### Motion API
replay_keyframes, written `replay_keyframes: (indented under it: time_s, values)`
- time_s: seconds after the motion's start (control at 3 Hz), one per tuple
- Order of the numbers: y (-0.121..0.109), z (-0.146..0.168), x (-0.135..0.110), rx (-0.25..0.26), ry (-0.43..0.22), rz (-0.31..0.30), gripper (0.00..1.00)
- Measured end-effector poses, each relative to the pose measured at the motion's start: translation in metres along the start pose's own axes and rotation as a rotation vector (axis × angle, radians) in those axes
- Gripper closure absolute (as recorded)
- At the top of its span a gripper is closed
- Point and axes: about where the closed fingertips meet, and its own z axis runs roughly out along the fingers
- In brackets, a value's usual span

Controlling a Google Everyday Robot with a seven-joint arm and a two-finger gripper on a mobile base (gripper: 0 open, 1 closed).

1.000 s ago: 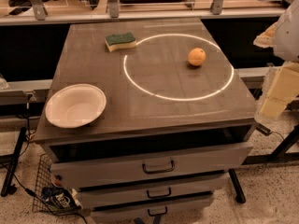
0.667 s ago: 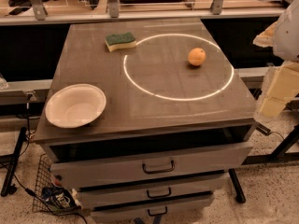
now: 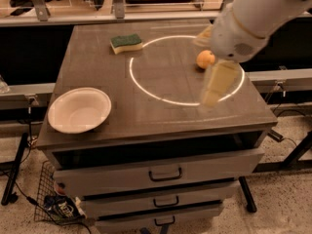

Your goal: Move paper bowl near sponge

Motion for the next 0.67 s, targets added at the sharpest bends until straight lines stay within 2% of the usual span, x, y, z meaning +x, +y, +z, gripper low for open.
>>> replay_keyframes:
  time_s: [0.33,0.67]
  values:
    - [-0.0117,0.0474,-0.0515,-0.065,-0.123,-0.141,0.00]
    - [-0.0117,0.0474,-0.0515,-0.065,-0.123,-0.141,0.00]
